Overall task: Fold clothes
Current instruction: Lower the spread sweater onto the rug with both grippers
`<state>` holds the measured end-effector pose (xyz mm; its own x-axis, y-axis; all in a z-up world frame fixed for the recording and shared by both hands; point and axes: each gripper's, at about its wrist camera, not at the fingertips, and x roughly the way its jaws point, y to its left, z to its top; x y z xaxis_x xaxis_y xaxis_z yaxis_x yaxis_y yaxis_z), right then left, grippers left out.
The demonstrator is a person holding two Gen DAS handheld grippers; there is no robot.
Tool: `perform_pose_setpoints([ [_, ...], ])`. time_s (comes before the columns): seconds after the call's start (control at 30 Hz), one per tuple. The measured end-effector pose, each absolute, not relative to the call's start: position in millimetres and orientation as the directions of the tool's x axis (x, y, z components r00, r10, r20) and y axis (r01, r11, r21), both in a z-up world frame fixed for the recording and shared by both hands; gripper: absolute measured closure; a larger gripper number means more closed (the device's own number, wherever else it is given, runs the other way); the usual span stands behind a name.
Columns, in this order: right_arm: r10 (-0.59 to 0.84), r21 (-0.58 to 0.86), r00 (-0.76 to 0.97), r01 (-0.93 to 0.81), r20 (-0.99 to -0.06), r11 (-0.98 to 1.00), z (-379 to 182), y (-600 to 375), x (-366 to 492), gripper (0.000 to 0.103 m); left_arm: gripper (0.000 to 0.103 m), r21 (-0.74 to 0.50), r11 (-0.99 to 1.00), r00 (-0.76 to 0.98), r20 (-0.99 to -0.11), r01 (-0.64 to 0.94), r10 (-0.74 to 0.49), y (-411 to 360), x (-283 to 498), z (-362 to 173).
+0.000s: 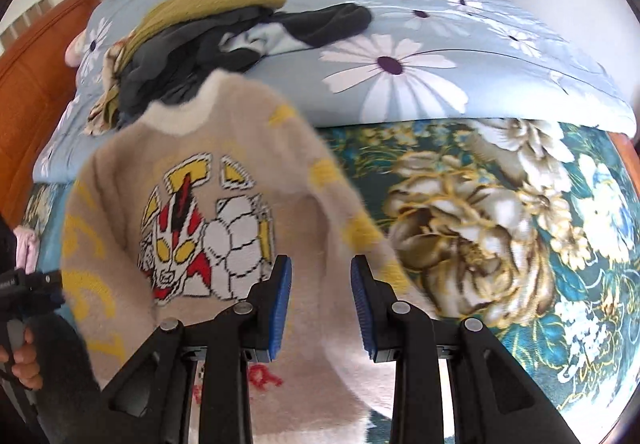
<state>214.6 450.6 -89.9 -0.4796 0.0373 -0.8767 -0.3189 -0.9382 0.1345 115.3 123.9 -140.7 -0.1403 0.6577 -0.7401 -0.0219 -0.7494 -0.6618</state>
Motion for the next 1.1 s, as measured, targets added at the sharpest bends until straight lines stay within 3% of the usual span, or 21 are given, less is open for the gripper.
perform_pose_setpoints([
  [0.17, 0.051, 0.135, -0.474, -0.351, -0.879, -0.927, -88.6, 457.6, 229.4, 0.071, 0.04, -0.643, -0.766, -0.15, -0.755, -0.025, 0.639, 135.5, 108.9, -136.6],
  [0.3, -0.134, 0.253, -0.497, -0.181, -0.857, -0.95, -90.5, 403.0, 222.6, 0.071, 0.04, -0.649, -0.761, -0.149, -0.754, 0.019, 0.64, 130.0, 102.3, -142.5],
  [0.37, -0.233, 0.308, -0.482, -0.082, -0.845, -0.948, -94.5, 370.8, 215.4, 0.067, 0.04, -0.661, -0.749, -0.134, -0.747, 0.044, 0.652, 126.2, 99.7, -146.6],
  [0.43, -0.329, 0.366, -0.45, 0.006, -0.83, -0.931, -101.0, 339.2, 206.9, 0.056, 0.04, -0.684, -0.726, -0.112, -0.728, 0.064, 0.676, 122.5, 99.5, -150.0],
  [0.5, -0.38, 0.389, -0.429, 0.071, -0.82, -0.919, -104.3, 314.3, 201.0, 0.056, 0.04, -0.708, -0.702, -0.088, -0.706, 0.08, 0.702, 118.5, 100.9, -152.6],
  [0.63, -0.371, 0.354, -0.408, 0.121, -0.834, -0.928, -107.6, 287.1, 194.5, 0.055, 0.04, -0.76, -0.636, -0.063, -0.647, 0.131, 0.76, 108.3, 110.5, -158.1],
  [0.77, -0.331, 0.337, -0.417, 0.061, -0.846, -0.939, -106.5, 304.3, 195.1, 0.055, 0.04, -0.783, -0.599, 0.018, -0.605, 0.168, 0.796, 107.3, 124.7, -163.0],
  [0.93, -0.261, 0.307, -0.427, -0.041, -0.866, -0.951, -103.4, 339.7, 205.1, 0.055, 0.04, -0.766, -0.642, 0.035, -0.641, 0.044, 0.767, 124.4, 131.2, -153.9],
  [1.0, -0.254, 0.316, -0.427, -0.08, -0.868, -0.945, -103.4, 351.4, 208.2, 0.055, 0.043, -0.724, -0.69, 0.036, -0.69, -0.002, 0.723, 132.1, 132.3, -154.4],
  [1.03, -0.253, 0.322, -0.429, -0.096, -0.867, -0.942, -103.6, 355.4, 209.9, 0.055, 0.057, -0.702, -0.712, 0.036, -0.712, -0.025, 0.701, 135.8, 132.9, -154.6],
  [1.07, -0.253, 0.329, -0.431, -0.111, -0.866, -0.938, -103.8, 358.8, 211.7, 0.055, 0.078, -0.686, -0.727, 0.037, -0.728, -0.043, 0.685, 139.0, 133.3, -155.1],
  [1.1, -0.249, 0.329, -0.431, -0.122, -0.867, -0.936, -104.3, 361.7, 213.3, 0.055, 0.086, -0.678, -0.734, 0.045, -0.735, -0.041, 0.677, 140.5, 132.7, -156.8],
])
